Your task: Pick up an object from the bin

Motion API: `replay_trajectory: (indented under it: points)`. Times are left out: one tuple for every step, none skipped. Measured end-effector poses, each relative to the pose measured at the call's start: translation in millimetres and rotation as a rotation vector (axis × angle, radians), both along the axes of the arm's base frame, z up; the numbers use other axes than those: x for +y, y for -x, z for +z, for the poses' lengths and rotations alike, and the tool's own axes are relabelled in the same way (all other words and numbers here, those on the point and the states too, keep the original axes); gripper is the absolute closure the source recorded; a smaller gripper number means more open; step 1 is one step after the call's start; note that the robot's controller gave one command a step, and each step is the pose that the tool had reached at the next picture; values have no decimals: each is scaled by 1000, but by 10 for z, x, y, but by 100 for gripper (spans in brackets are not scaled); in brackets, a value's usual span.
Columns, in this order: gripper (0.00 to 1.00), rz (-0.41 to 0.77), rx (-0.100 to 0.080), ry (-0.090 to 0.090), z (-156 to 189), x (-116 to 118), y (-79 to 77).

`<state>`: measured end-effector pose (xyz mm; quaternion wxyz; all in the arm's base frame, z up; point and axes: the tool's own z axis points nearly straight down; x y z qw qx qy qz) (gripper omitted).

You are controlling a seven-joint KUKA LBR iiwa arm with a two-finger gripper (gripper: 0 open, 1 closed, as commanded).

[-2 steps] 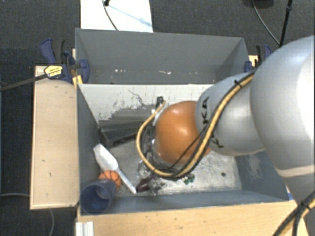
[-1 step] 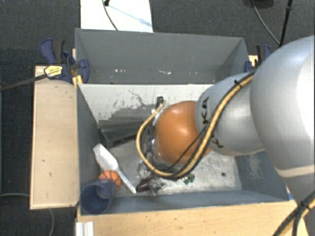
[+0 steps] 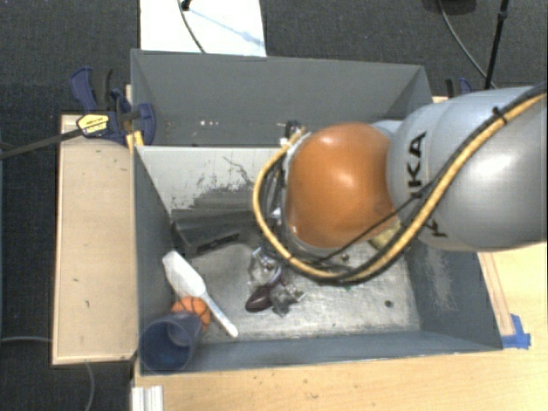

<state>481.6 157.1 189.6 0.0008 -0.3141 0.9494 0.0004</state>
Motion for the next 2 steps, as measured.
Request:
replay_trajectory:
  points:
    - [100, -2, 0, 0, 0, 0, 0]
    - [100, 0, 1, 0, 348, -92, 4]
